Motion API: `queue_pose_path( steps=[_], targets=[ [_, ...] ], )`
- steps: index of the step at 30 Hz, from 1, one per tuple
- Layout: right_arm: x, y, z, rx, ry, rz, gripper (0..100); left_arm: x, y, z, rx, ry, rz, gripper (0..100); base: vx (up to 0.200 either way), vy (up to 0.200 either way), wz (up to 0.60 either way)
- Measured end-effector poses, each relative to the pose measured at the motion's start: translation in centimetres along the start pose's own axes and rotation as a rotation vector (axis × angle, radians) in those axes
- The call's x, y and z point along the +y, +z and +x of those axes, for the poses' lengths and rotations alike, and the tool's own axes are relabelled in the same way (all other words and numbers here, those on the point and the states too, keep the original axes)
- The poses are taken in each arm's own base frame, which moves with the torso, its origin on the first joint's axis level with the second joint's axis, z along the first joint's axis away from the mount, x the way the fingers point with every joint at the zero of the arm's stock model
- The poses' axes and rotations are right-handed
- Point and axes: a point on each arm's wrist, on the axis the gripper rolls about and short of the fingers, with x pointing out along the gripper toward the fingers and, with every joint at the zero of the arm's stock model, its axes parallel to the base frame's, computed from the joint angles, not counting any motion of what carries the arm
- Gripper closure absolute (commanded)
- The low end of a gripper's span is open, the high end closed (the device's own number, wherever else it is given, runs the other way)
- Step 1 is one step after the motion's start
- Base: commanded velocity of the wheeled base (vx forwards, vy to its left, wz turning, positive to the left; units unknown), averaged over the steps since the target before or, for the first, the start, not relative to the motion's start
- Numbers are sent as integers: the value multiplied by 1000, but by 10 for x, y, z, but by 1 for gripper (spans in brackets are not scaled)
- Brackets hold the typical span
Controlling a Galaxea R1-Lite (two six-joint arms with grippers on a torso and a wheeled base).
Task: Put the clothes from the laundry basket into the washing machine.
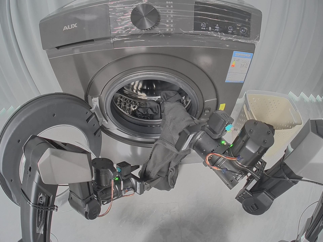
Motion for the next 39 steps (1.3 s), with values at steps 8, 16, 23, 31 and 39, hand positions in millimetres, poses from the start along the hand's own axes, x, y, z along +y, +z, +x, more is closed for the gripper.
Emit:
queue_pose_path(
  steps=[8,16,23,31,39],
  targets=[
    [1,-3,-1,10,1,3,100,3,0,5,-11,20,-4,100,0,0,0],
    [-4,-7,-5,32,-11,0,100,8,5,3,-29,44,-8,100,0,0,0],
    [-20,-14,-12,76,-55,-6,100,12,25,-21,-59,91,-9,100,0,0,0],
    [-42,-32,-38,212,-81,6,100,5,63,-67,-143,103,3,100,0,0,0],
    [-58,-52,-79,400,-116,29,100,-1,92,-109,-232,75,26,100,0,0,0]
  ],
)
